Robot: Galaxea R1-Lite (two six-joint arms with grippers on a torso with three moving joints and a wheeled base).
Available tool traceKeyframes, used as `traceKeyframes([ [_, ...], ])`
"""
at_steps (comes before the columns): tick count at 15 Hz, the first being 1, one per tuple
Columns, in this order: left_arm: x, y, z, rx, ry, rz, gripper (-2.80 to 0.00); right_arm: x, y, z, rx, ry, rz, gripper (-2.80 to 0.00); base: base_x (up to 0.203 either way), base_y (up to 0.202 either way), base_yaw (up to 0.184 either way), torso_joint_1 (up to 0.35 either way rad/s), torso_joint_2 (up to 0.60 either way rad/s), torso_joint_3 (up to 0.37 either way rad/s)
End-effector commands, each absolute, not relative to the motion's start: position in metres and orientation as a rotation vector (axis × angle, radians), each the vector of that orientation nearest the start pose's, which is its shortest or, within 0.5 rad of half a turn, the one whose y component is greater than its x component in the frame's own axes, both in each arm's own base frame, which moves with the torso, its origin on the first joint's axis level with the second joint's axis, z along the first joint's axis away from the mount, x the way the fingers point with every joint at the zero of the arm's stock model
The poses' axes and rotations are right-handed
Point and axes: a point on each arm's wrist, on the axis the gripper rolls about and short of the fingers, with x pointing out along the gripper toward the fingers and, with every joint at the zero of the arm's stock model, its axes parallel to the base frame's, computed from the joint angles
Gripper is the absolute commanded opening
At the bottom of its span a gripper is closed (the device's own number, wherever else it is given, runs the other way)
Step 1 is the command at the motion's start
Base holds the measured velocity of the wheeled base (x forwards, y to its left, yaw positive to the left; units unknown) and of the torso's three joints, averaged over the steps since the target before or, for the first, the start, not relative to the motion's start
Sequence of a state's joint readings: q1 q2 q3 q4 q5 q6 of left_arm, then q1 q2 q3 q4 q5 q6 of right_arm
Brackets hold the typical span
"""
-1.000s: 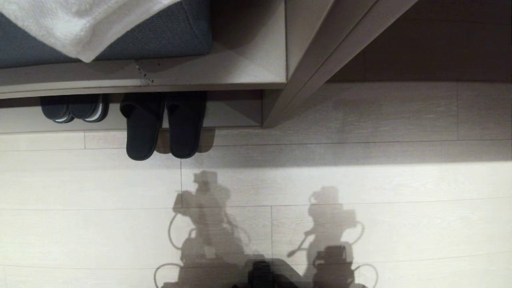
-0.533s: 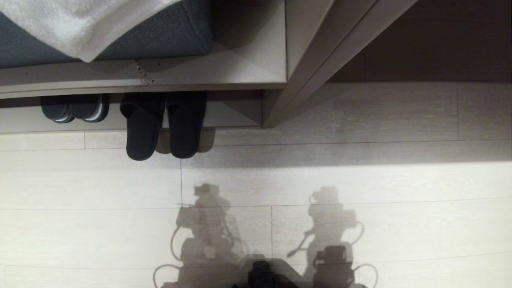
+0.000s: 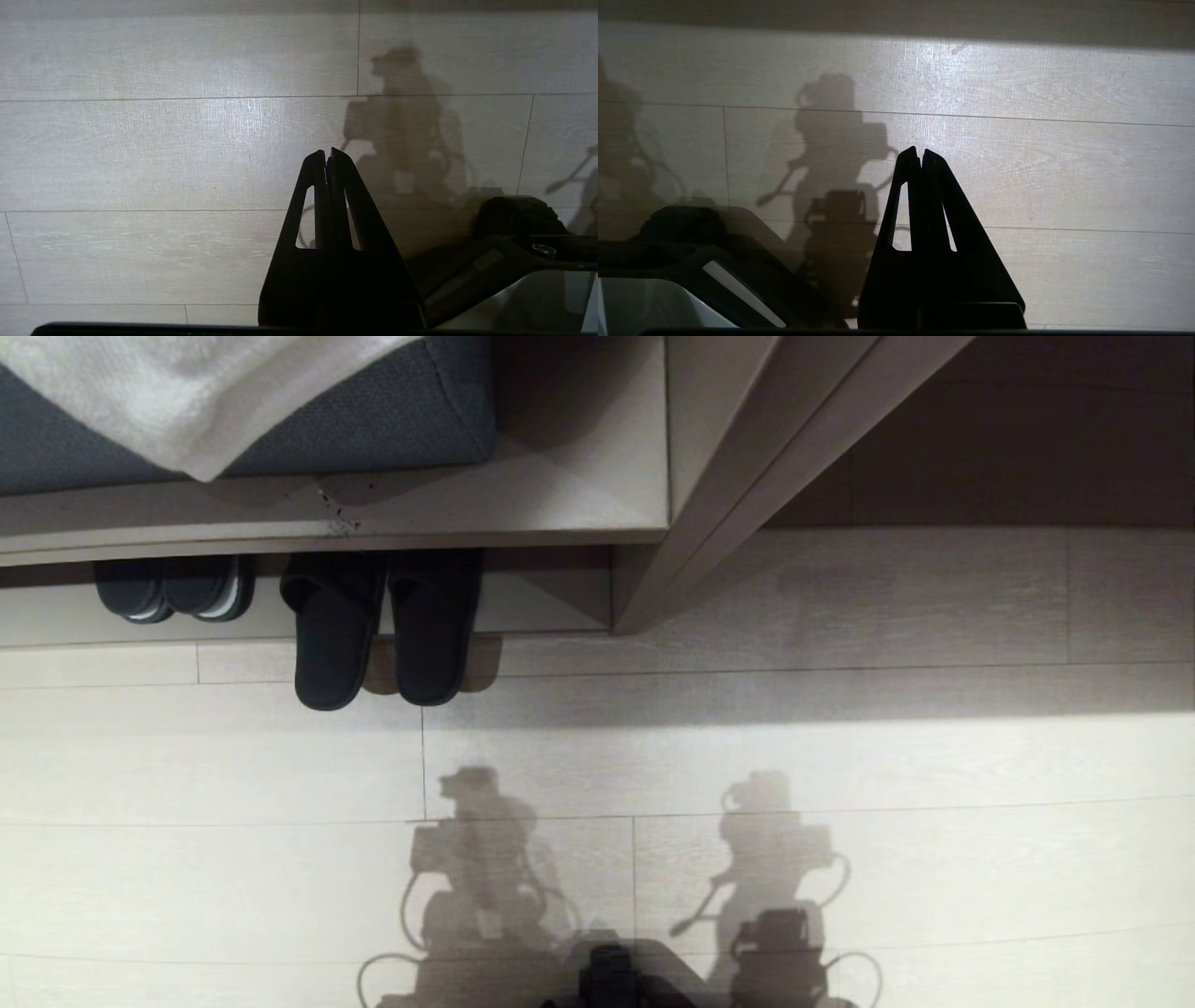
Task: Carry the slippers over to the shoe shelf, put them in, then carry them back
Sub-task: Pick up the slippers in the shoe cabinet
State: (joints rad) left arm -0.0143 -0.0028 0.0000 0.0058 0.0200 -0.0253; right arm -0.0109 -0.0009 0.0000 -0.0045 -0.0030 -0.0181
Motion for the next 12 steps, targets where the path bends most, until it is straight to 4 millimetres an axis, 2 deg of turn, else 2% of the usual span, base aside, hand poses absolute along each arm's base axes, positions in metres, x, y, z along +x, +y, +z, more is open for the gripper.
traceKeyframes([
  [1, -0.0229, 0.0008, 0.0748, -0.029, 0.004, 0.008, -2.8, -0.0226, 0.0002, 0.0641, -0.018, -0.006, -0.014, -2.8, 0.0, 0.0, 0.0, 0.0, 0.0, 0.0],
  [12, -0.0229, 0.0008, 0.0748, -0.031, 0.004, 0.009, -2.8, -0.0226, 0.0002, 0.0641, -0.018, -0.006, -0.014, -2.8, 0.0, 0.0, 0.0, 0.0, 0.0, 0.0],
])
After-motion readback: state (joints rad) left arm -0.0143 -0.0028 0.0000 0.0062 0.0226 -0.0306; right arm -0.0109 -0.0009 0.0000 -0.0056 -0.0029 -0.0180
